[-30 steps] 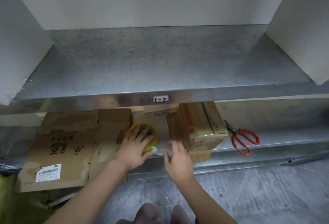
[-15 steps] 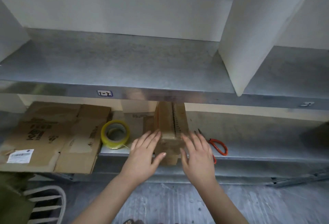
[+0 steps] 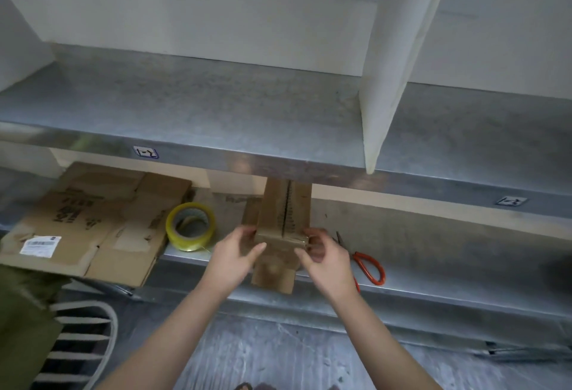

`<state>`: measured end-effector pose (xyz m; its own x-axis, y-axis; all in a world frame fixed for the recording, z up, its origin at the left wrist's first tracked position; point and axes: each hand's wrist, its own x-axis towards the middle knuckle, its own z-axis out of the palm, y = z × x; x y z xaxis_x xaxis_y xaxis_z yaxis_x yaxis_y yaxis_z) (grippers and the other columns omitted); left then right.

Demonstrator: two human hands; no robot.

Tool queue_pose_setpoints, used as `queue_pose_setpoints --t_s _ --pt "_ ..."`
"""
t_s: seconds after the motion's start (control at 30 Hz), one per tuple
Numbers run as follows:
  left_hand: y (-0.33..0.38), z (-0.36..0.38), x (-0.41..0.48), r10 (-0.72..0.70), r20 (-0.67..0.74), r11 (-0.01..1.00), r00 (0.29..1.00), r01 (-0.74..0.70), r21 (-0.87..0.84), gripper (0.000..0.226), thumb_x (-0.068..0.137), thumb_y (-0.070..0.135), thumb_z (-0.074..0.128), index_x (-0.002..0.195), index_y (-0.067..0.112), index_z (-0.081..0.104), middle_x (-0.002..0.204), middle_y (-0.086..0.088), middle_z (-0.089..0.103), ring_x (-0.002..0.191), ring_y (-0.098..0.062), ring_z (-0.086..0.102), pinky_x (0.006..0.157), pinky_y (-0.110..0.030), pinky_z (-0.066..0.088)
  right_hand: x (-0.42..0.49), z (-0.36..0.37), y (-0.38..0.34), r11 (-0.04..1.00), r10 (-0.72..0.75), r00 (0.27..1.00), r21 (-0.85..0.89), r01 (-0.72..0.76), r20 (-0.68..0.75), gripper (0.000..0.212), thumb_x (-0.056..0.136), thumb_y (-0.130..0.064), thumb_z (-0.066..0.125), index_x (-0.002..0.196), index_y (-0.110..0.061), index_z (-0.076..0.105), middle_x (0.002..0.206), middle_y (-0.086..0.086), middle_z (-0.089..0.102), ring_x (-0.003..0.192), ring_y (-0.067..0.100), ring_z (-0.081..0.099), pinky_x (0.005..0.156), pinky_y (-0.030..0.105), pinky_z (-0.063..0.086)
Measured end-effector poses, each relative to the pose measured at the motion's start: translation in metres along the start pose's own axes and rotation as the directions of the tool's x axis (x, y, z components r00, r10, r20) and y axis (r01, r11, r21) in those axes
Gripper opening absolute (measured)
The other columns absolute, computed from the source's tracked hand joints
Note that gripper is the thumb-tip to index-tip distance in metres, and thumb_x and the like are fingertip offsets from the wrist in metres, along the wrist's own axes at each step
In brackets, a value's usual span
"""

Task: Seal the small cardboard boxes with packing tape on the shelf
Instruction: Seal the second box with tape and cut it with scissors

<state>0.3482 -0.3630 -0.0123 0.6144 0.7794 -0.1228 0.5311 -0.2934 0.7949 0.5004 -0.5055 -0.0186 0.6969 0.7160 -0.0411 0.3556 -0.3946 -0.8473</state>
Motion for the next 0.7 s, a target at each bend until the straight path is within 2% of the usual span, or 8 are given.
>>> queue_pose_setpoints --t_s 0.1,0.23,0.3,0.37,0.4,0.47,0.57,0.7 --pt "0.005 0.000 0.014 0.050 -0.050 0.986 0.997 -0.041 0.161 0.031 0.084 0.037 0.072 0.106 0.019 0.059 0.099 0.002 0.066 0.091 -0.015 0.064 0.079 -0.027 0.051 0.006 0.007 -0.003 0.986 -0.060 0.993 -0.159 0.044 -0.097 0.029 0.081 -0.033 0.075 0.106 -0.024 0.062 0.094 -0.005 0.068 0.073 0.011 0.064 0.070 0.032 0.055" --pt "-0.001 0.013 0.012 0.133 -0.143 0.970 0.981 -0.100 0.221 0.029 0.089 0.030 0.067 0.110 0.014 0.055 0.100 -0.006 0.068 0.091 -0.026 0.067 0.075 -0.033 0.053 0.002 0.022 -0.003 0.984 -0.072 0.987 -0.169 0.047 -0.144 0.030 0.084 -0.026 0.072 0.112 -0.020 0.061 0.104 0.001 0.066 0.090 0.017 0.065 0.079 0.033 0.053" --pt "-0.008 0.005 0.013 0.171 -0.046 0.964 0.984 -0.158 0.215 0.046 0.088 0.028 0.067 0.129 0.024 0.047 0.107 -0.002 0.067 0.096 -0.021 0.066 0.080 -0.035 0.055 0.004 0.014 0.004 0.993 -0.063 0.996 -0.105 0.057 -0.056 0.040 0.080 -0.010 0.069 0.117 -0.020 0.060 0.111 -0.002 0.065 0.101 0.013 0.064 0.088 0.028 0.051" --pt "-0.014 -0.016 0.025 0.230 0.174 0.935 0.957 -0.267 0.233 0.065 0.086 0.019 0.062 0.138 0.047 0.036 0.109 0.005 0.066 0.097 -0.011 0.064 0.083 -0.030 0.055 0.009 -0.002 0.011 0.993 -0.075 0.994 -0.084 0.082 0.077 0.050 0.078 0.004 0.062 0.121 -0.021 0.060 0.113 -0.007 0.064 0.099 0.004 0.063 0.089 0.023 0.051" --pt "-0.014 -0.026 0.033 0.264 0.279 0.909 0.923 -0.335 0.248 0.070 0.085 0.013 0.059 0.137 0.054 0.035 0.111 0.008 0.066 0.098 -0.005 0.063 0.085 -0.026 0.054 0.013 -0.009 0.013 0.992 -0.082 0.989 -0.087 0.093 0.124 0.050 0.079 0.005 0.063 0.120 -0.022 0.060 0.112 -0.010 0.064 0.094 -0.003 0.063 0.086 0.019 0.052" --pt "-0.011 -0.041 0.048 0.299 0.408 0.863 0.863 -0.427 0.269 0.063 0.089 0.008 0.056 0.134 0.051 0.045 0.122 0.014 0.063 0.107 0.002 0.059 0.091 -0.018 0.049 0.022 -0.021 0.013 0.990 -0.090 0.984 -0.095 0.106 0.154 0.040 0.082 -0.003 0.072 0.114 -0.025 0.064 0.106 -0.013 0.067 0.089 -0.006 0.064 0.082 0.015 0.052" --pt "-0.005 -0.046 0.068 0.309 0.459 0.857 0.833 -0.454 0.245 0.046 0.089 0.016 0.067 0.126 0.041 0.057 0.116 0.020 0.058 0.102 0.006 0.055 0.094 -0.021 0.048 0.032 -0.026 0.008 0.996 -0.084 0.985 -0.030 0.089 0.152 0.033 0.076 -0.010 0.081 0.099 -0.028 0.067 0.096 -0.012 0.071 0.088 -0.001 0.067 0.082 0.019 0.054" --pt "-0.009 -0.039 0.076 0.316 0.444 0.871 0.838 -0.442 0.215 0.040 0.077 0.036 0.078 0.113 0.037 0.062 0.119 0.016 0.044 0.110 -0.003 0.044 0.096 -0.023 0.042 0.030 -0.021 0.009 0.998 -0.061 0.989 0.022 0.059 0.133 0.039 0.073 -0.016 0.085 0.093 -0.041 0.064 0.099 -0.018 0.069 0.085 -0.005 0.067 0.075 0.010 0.050"
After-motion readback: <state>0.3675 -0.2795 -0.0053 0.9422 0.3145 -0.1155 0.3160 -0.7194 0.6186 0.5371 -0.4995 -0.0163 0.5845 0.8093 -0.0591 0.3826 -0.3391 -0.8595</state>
